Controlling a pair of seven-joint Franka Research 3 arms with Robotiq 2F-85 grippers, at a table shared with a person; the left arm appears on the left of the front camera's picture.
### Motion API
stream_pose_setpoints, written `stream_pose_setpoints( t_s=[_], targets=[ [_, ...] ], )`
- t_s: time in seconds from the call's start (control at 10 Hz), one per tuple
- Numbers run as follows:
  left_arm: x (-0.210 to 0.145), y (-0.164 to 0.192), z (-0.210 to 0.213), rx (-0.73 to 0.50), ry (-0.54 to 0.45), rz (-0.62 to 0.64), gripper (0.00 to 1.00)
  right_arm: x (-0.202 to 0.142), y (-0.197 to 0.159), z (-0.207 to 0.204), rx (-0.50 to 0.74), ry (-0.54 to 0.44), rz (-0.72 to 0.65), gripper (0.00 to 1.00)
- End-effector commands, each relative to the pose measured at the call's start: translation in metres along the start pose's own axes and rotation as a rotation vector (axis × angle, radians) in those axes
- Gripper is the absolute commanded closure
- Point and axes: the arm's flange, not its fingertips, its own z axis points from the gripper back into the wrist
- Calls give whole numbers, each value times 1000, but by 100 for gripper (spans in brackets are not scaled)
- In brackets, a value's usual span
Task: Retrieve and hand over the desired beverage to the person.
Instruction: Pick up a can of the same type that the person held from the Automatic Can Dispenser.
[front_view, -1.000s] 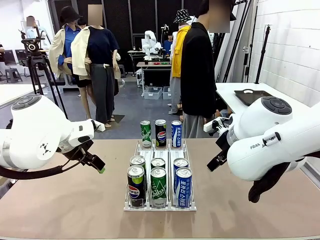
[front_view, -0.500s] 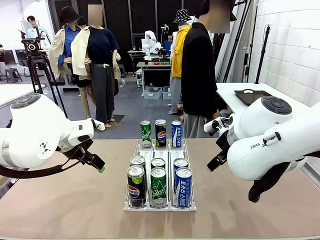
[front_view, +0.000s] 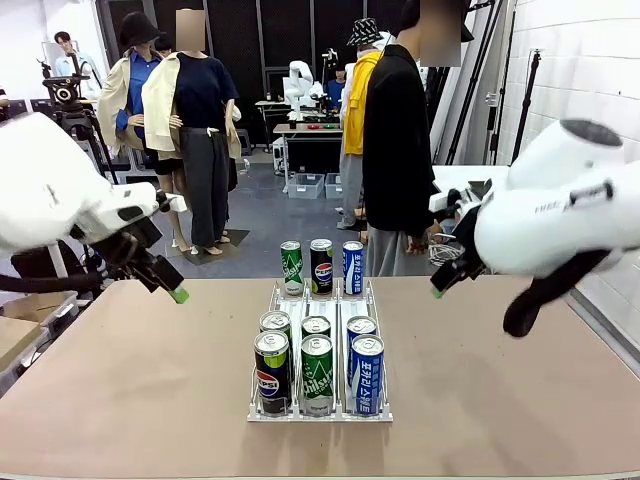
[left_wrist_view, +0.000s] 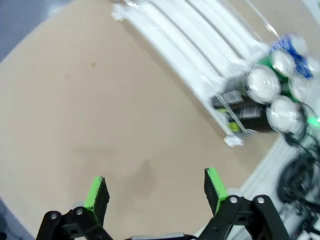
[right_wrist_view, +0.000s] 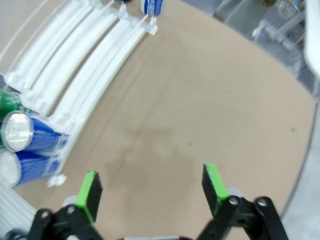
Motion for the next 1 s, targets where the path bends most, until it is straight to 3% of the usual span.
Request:
stream_pose_setpoints(
  t_s=[0.0, 0.2, 0.5, 0.9],
  targets=[
    [17, 48, 9, -303, 22, -39, 0, 17, -24, 18, 129, 67, -103, 0],
    [6, 85, 18, -439, -51, 15, 0, 10, -71, 39, 390, -70, -219, 0],
    [-46, 148, 34, -539, -277, 265, 0, -25, -132, 65, 535, -206, -326, 0],
    [-86, 185, 70, -666, -402, 616, 0, -80, -191, 79, 703, -355, -378, 0]
  ],
)
